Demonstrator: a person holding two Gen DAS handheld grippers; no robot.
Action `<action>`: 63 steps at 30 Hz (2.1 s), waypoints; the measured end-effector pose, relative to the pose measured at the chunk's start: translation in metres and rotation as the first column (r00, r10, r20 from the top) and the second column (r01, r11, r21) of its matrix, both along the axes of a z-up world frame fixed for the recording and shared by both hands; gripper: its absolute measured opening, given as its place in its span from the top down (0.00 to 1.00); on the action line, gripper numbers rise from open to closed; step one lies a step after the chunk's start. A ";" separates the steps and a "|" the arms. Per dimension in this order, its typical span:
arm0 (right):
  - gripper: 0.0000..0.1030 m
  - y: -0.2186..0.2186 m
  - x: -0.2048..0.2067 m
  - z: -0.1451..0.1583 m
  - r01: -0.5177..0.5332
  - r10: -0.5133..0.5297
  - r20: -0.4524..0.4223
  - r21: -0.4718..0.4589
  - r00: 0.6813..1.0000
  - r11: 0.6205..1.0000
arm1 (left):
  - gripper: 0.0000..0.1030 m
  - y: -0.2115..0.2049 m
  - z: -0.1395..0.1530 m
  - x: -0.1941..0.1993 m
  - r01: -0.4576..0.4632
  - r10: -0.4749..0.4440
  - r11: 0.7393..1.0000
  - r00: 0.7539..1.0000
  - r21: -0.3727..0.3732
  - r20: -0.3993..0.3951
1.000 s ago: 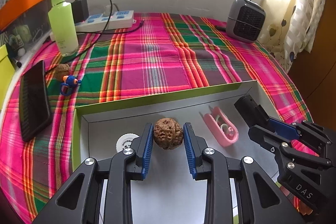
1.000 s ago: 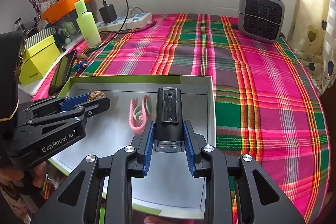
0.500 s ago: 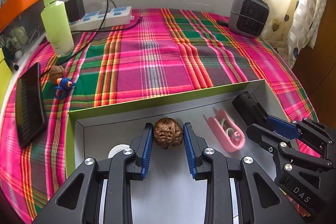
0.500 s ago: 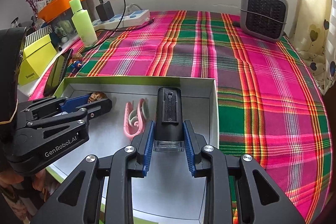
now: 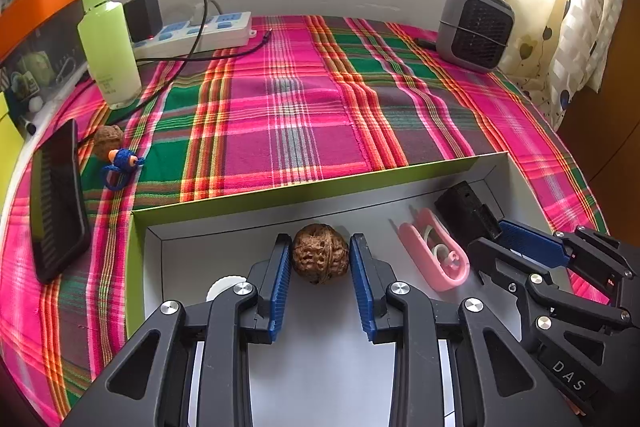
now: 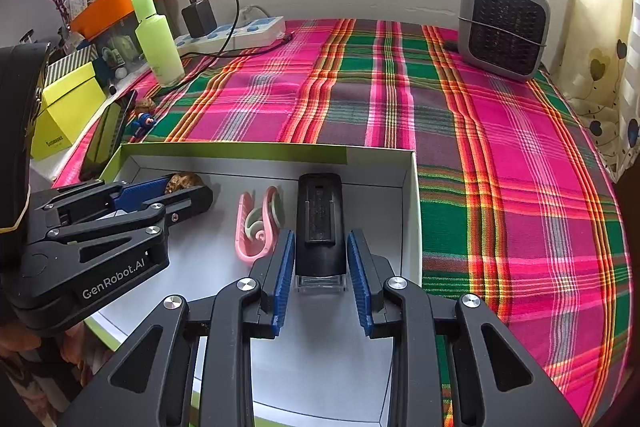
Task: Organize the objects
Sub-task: 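Open both tools, releasing the walnut and black gadget into the box, then withdraw both open tools from the box toward the items beside it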
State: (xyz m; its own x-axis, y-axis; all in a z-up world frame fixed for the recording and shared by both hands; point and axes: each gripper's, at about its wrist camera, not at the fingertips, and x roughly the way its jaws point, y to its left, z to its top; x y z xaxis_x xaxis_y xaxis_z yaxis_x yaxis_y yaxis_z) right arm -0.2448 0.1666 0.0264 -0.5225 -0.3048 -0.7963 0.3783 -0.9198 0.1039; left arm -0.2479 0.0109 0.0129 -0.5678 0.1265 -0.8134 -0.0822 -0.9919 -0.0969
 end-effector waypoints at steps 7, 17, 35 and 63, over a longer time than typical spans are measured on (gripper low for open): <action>0.72 0.000 0.000 0.000 0.002 -0.002 0.000 0.005 1.000 1.000 | 0.69 0.000 0.000 0.000 0.001 -0.001 1.000 1.000 -0.001 0.003; 0.72 0.002 0.001 0.000 0.003 -0.003 0.009 -0.011 1.000 1.000 | 0.59 -0.002 0.000 0.002 -0.011 0.011 1.000 1.000 -0.004 0.006; 0.67 0.003 0.020 0.010 0.008 -0.008 -0.010 -0.023 1.000 1.000 | 0.57 -0.009 0.016 0.029 -0.035 0.035 0.999 0.999 -0.019 -0.021; 0.67 0.006 0.089 0.031 0.016 -0.018 -0.085 -0.029 0.996 0.999 | 0.57 -0.017 0.044 0.109 -0.084 0.078 0.995 0.990 -0.047 -0.121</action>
